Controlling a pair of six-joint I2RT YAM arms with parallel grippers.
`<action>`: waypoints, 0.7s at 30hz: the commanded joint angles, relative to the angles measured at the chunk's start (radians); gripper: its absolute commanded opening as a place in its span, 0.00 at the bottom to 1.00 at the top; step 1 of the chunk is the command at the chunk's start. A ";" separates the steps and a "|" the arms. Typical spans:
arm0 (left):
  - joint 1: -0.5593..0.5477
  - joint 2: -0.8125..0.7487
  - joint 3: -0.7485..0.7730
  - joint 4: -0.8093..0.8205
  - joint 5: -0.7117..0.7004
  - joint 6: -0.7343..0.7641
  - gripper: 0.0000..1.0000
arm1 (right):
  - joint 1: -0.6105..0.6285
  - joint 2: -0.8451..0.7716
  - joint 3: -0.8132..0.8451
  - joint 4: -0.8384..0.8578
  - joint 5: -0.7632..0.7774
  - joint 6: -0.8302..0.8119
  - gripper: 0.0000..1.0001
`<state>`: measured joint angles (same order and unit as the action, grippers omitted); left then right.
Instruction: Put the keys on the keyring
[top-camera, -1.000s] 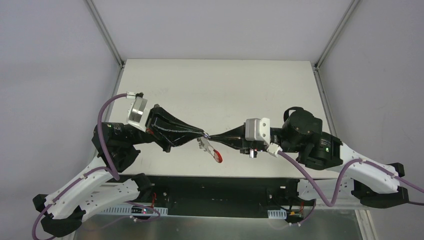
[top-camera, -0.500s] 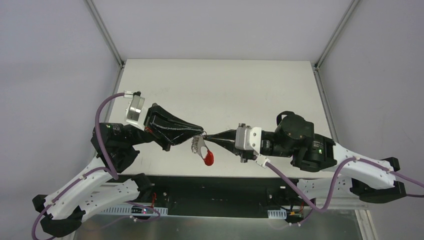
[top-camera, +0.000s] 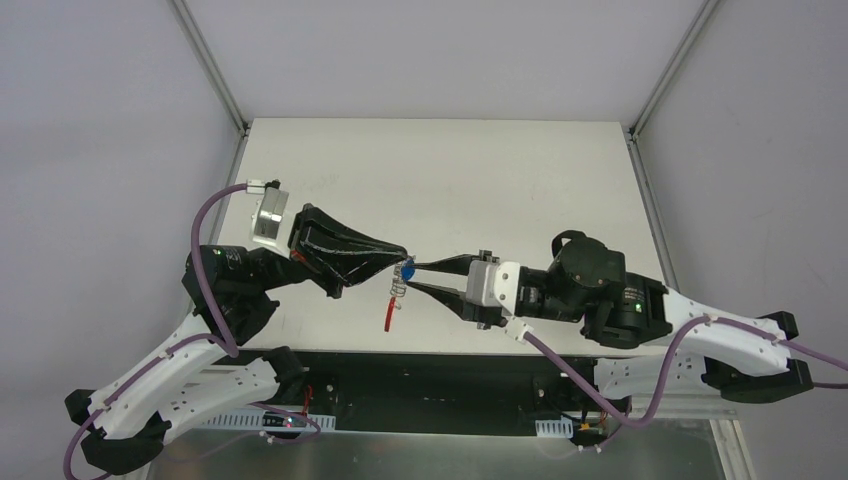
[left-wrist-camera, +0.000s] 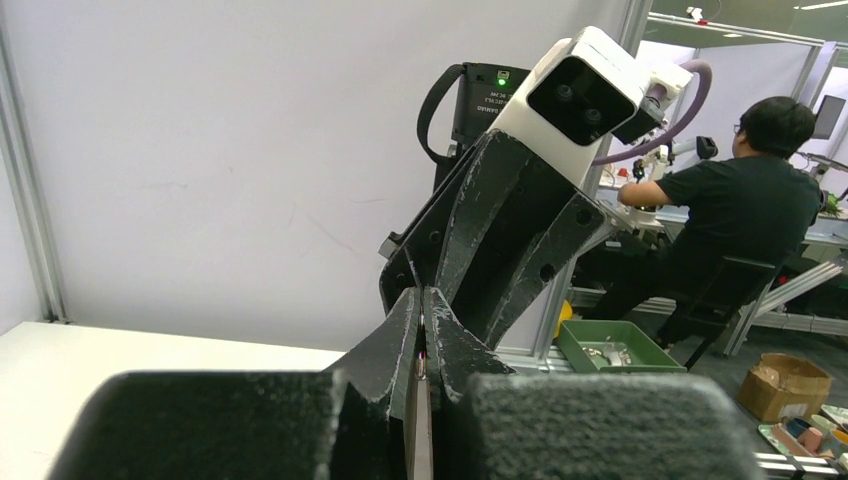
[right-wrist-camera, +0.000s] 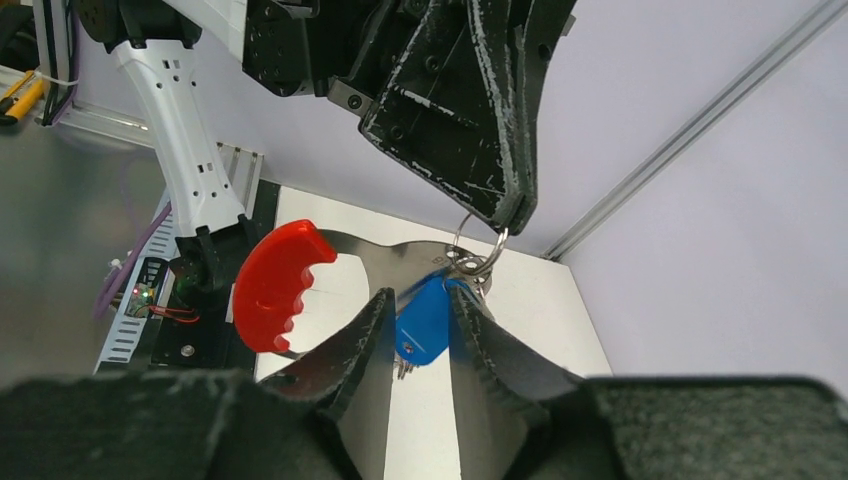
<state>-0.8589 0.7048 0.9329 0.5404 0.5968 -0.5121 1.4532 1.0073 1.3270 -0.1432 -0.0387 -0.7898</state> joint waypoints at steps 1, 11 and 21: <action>-0.009 -0.006 0.007 0.060 -0.016 0.013 0.00 | 0.006 -0.041 0.011 0.053 0.058 0.048 0.29; -0.009 -0.009 0.007 0.065 -0.004 0.009 0.00 | 0.005 -0.016 0.110 0.004 0.159 0.202 0.28; -0.008 -0.017 0.007 0.067 0.002 0.008 0.00 | 0.004 0.046 0.273 -0.192 0.090 0.358 0.20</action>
<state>-0.8585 0.7044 0.9329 0.5411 0.5938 -0.5121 1.4536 1.0218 1.5005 -0.2363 0.0727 -0.5282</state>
